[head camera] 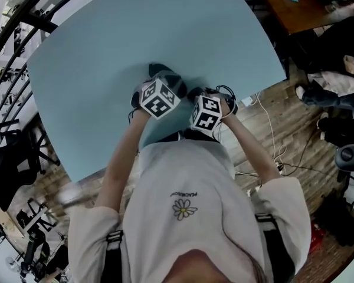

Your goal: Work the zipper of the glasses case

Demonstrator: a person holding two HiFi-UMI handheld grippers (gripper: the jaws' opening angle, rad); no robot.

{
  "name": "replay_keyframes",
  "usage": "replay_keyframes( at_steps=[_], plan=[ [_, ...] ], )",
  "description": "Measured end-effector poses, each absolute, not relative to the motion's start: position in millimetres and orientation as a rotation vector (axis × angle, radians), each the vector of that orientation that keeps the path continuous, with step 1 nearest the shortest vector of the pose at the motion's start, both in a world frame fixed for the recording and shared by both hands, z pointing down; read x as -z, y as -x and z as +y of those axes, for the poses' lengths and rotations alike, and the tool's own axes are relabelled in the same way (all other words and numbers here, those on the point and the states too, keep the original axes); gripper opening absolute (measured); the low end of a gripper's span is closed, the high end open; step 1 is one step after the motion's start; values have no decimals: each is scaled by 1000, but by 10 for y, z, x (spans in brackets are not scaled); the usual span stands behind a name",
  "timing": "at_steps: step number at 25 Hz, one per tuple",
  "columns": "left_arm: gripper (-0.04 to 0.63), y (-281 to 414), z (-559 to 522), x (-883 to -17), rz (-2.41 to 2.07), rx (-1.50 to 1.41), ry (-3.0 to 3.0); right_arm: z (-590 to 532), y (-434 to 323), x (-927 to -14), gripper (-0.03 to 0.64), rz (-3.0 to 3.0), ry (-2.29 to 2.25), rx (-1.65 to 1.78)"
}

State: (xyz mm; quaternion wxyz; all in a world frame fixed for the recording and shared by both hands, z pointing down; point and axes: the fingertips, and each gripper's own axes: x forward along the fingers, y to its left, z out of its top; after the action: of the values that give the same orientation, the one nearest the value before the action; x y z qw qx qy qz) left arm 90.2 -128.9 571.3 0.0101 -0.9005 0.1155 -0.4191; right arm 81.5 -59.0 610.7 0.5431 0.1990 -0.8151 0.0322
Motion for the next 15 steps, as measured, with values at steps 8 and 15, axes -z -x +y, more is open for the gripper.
replay_keyframes(
  at_steps=[8, 15],
  plan=[
    [15, -920, -1276, -5730, 332, 1280, 2811, -536, -393, -6026, 8, -2061, -683, -319],
    [15, -726, -1267, -5694, 372, 1370, 2550, -565, -726, -6128, 8, -1918, -667, -151]
  ],
)
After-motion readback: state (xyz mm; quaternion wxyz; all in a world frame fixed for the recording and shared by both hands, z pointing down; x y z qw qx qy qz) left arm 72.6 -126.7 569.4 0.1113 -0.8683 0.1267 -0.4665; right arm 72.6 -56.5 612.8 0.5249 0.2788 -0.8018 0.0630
